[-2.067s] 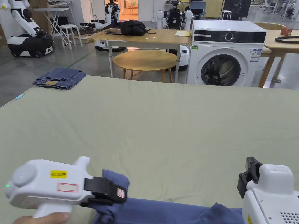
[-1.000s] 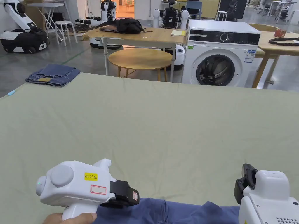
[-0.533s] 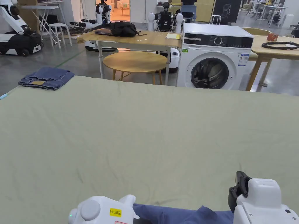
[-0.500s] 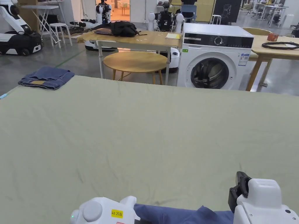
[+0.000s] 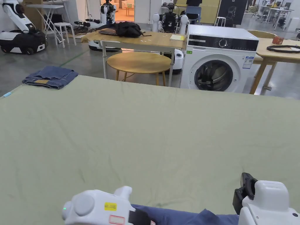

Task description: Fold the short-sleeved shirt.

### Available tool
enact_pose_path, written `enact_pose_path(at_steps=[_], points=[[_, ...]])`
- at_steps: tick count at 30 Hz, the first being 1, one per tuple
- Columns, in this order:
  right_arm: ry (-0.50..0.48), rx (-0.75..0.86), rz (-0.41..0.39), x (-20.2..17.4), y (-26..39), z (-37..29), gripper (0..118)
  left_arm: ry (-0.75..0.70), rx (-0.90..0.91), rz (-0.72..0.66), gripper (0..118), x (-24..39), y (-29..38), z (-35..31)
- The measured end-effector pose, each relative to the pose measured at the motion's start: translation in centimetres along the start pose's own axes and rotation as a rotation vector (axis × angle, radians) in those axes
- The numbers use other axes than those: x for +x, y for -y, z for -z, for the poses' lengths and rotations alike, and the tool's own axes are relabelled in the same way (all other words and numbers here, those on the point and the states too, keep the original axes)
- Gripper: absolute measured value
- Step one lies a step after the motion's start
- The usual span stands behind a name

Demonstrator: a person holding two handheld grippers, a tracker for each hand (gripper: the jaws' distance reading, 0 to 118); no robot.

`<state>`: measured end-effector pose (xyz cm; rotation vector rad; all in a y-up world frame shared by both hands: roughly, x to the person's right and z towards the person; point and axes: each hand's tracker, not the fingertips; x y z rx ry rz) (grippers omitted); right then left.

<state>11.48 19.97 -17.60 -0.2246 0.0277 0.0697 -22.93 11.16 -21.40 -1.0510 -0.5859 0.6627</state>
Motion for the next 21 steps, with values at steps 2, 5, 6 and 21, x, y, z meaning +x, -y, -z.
enact_pose_path(at_steps=[2,5,6,21], points=[[-0.005,0.005,-0.002,-0.1,-0.2,0.1,0,0.007,0.075,-0.021,0,-1.1,-0.5,-3.5],[-0.011,0.011,-0.001,-0.4,-0.3,0.3,0,-0.049,0.157,-0.031,0,-3.4,-1.2,-8.4],[-0.014,0.011,0.001,-0.5,-0.4,0.3,0,-0.069,0.175,-0.039,0,-4.2,-1.2,-9.7],[-0.032,0.009,-0.003,-1.1,-0.4,0.3,0,0.080,0.105,-0.172,66,-12.7,1.8,-9.9]])
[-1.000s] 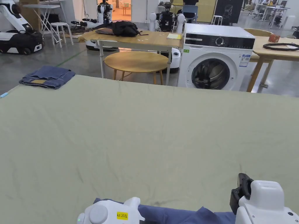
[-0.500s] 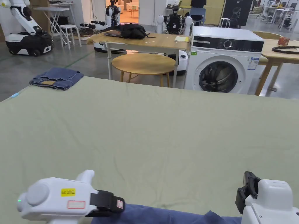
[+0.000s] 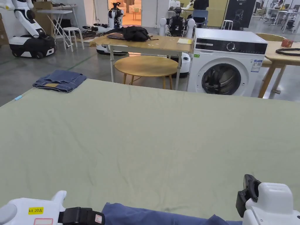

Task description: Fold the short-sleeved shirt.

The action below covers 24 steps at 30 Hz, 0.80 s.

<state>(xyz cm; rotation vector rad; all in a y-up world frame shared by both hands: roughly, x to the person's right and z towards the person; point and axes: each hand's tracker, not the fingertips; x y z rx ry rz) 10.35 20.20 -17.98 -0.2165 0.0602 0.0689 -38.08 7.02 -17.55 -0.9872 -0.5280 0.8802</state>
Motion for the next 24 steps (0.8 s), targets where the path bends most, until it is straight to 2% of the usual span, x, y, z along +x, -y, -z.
enact_pose_path(at_steps=[1,5,6,8,9,11,13,22,24], points=[[0.002,-0.002,0.002,0.0,0.0,0.0,0,0.083,0.018,-0.013,66,-0.2,0.0,0.4],[0.007,-0.007,0.014,0.2,0.1,-0.1,0,0.192,-0.015,-0.122,62,-1.3,-0.4,2.6],[0.008,-0.007,0.014,0.2,0.1,-0.1,0,0.192,-0.005,-0.116,55,-2.2,-0.8,2.9],[0.014,-0.007,0.017,0.2,0.1,-0.1,0,0.134,-0.011,-0.063,22,-1.5,-0.6,3.5],[0.013,-0.008,0.022,0.2,0.1,0.0,0,0.103,-0.014,-0.029,10,-1.2,-0.4,3.7],[0.014,-0.010,0.030,0.3,0.1,0.1,0,0.046,-0.012,-0.011,7,-1.1,0.1,3.9],[0.014,-0.013,0.033,0.2,0.0,0.2,0,0.079,0.009,-0.018,6,-1.0,0.3,3.3],[0.008,-0.004,0.013,0.3,-0.4,0.1,0,0.042,0.105,0.057,5,3.2,-0.2,-2.5],[0.006,-0.005,0.009,0.3,-0.4,0.2,0,-0.067,0.145,0.115,5,4.4,-0.6,-4.6]])
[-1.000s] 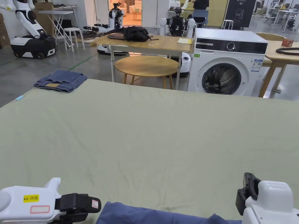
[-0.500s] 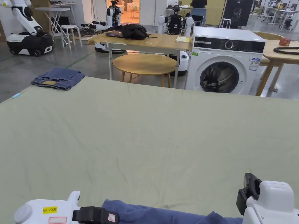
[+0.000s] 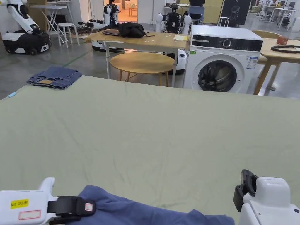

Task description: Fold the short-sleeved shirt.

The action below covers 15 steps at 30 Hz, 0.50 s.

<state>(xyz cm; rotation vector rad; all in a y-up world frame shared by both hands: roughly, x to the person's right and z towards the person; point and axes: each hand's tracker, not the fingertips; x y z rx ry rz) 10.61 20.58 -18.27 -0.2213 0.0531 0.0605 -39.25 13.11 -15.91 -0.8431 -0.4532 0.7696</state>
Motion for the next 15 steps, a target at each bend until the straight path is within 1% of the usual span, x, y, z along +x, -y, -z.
enact_pose_path(at_steps=[1,3,5,6,8,15], points=[[-0.001,0.000,-0.002,0.0,0.0,0.0,0,-0.011,-0.006,-0.024,5,0.0,-0.5,-1.0],[-0.004,-0.001,-0.005,0.0,0.0,0.1,0,-0.074,0.026,-0.011,5,0.8,-1.3,-3.0],[-0.007,0.001,-0.005,0.0,0.0,0.1,0,-0.187,0.042,-0.003,5,1.7,-1.9,-4.5],[-0.008,0.000,-0.004,-0.1,0.0,0.2,0,-0.218,0.052,0.015,5,2.1,-2.1,-4.9],[-0.014,-0.002,-0.003,-0.2,0.1,0.3,0,-0.253,0.055,-0.013,5,3.2,-2.3,-5.3],[-0.021,-0.005,-0.013,-0.4,0.2,0.3,0,-0.223,0.036,0.054,5,9.4,-2.1,-3.4]])
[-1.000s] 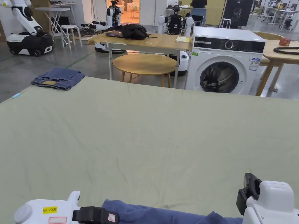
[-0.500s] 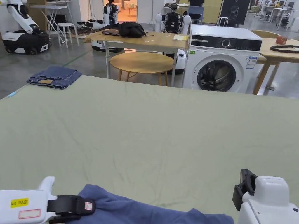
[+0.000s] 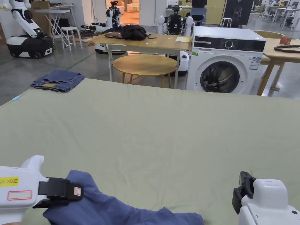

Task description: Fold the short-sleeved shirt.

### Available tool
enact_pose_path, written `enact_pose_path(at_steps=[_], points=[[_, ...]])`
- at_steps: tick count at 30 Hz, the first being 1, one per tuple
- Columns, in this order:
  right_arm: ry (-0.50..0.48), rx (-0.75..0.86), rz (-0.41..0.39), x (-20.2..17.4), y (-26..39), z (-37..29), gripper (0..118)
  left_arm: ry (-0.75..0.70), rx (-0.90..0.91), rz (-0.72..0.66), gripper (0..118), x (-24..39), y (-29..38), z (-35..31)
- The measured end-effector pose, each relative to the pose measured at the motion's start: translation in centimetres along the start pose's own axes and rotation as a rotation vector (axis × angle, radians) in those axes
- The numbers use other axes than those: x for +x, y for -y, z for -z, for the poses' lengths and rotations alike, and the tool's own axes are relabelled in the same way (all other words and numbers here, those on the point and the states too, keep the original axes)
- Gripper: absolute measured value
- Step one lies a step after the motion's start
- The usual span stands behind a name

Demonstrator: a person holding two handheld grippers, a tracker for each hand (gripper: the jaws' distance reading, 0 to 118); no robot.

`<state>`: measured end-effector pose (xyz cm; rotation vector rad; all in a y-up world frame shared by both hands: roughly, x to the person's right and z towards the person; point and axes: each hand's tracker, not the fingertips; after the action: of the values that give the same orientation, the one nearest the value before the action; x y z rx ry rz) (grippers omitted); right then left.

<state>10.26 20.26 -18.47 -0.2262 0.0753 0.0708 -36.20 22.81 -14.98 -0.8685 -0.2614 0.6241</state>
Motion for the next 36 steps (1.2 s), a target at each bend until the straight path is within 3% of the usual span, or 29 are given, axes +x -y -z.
enact_pose_path(at_steps=[12,20,26,27,31,36], points=[[0.014,-0.017,-0.004,0.7,0.6,-0.2,0,0.079,-0.134,0.110,5,9.6,0.8,6.4],[0.033,-0.028,0.005,1.4,0.8,-0.6,0,-0.004,-0.263,0.156,5,14.6,4.5,17.4],[0.046,-0.039,0.002,2.0,1.0,-0.7,0,-0.060,-0.338,0.160,5,14.7,7.3,23.1],[0.046,-0.039,0.002,2.1,1.1,-0.8,0,-0.055,-0.335,0.137,8,14.5,7.4,23.4],[0.052,-0.042,0.003,2.5,1.1,-0.7,0,0.037,-0.363,0.087,49,13.7,7.0,22.2],[0.055,-0.037,0.003,2.7,1.0,-1.0,0,0.170,-0.299,0.047,48,13.3,5.1,17.0]])
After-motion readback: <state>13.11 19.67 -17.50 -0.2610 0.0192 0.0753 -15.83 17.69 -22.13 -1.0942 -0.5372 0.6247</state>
